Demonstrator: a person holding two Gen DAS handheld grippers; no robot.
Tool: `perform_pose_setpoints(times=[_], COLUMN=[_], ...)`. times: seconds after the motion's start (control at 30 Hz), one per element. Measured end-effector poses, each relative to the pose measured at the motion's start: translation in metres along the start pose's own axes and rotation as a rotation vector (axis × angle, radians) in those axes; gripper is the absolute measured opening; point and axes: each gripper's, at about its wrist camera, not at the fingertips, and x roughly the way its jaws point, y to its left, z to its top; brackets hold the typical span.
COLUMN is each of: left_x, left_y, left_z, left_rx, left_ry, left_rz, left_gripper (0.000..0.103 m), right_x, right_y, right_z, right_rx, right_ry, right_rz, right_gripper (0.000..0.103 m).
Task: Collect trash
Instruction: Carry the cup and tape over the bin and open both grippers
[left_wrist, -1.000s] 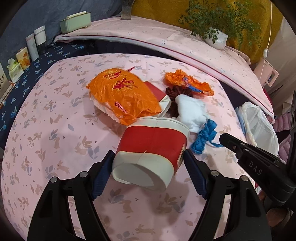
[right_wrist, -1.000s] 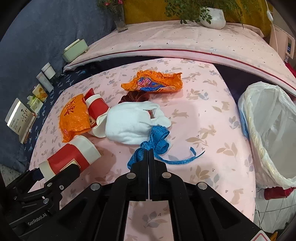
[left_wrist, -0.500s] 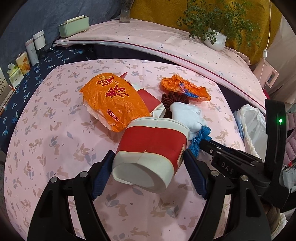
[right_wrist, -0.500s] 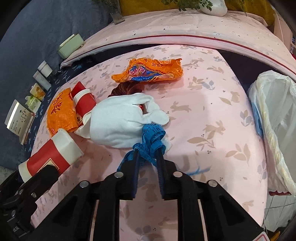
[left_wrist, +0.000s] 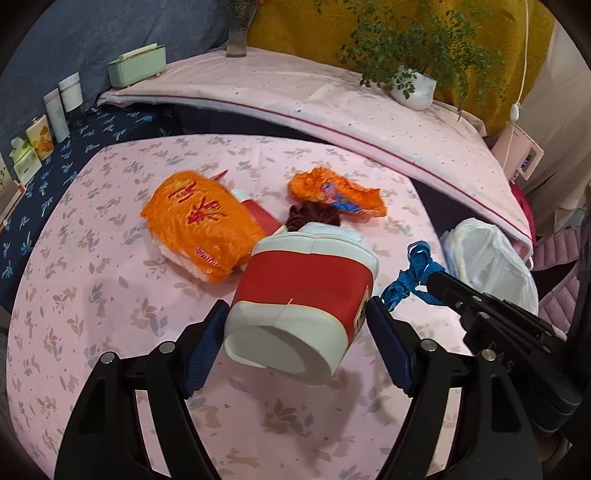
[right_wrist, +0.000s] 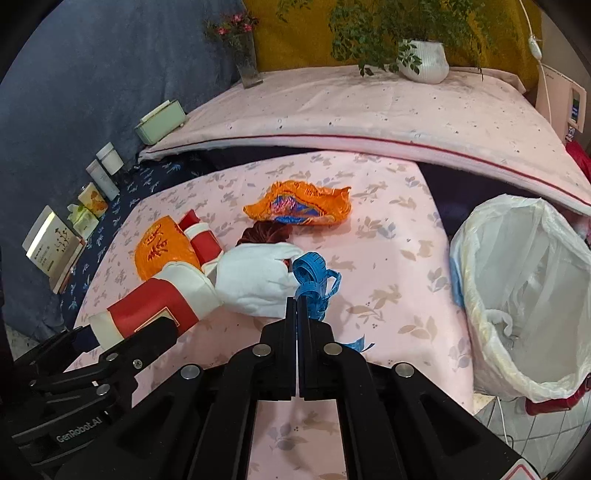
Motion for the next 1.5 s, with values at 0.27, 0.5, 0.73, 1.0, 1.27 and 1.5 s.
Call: perform_pose_setpoints(times=[0.27, 0.5, 0.73, 1.0, 1.27, 1.5], left_x=[-0.019, -0.026, -0.026, -0.01, 0.013, 0.021], left_y=[-0.046, -0.102, -0.161, -0.226, -0.262, -0.257], left_z=[0.016, 0.037, 0.051, 0.058, 0.057, 0.059], left_rx=[0.065, 0.141, 0.223, 0.299, 0.335, 0.31], left_ry=[-0.052, -0.096, -0.127, -0.115, -0.084, -0.078], left_rz=[-0.045, -0.1, -0.162, -0.233, -0.244, -0.202], left_gripper=[0.072, 0.072, 0.072, 0.072, 0.074, 0.085], right_x=[-0.055, -0.093, -0.123, -0.134, -0.122, -0.119], right_y=[-0.029, -0.067, -0.122, -0.177, -0.212, -0.219], right_z=[0.019, 0.035, 0.043, 0.044, 0.039, 0.034], right_rx=[0.042, 0.071, 0.137, 0.203, 0.261, 0.296], right_ry=[-0.123, -0.206, -0.255, -0.269, -0.221, -0.219], right_rz=[-0.013, -0.078, -0.146, -0.216, -0.228, -0.236], right_gripper=[0.001, 0.001, 0.001, 0.001, 0.001, 0.021])
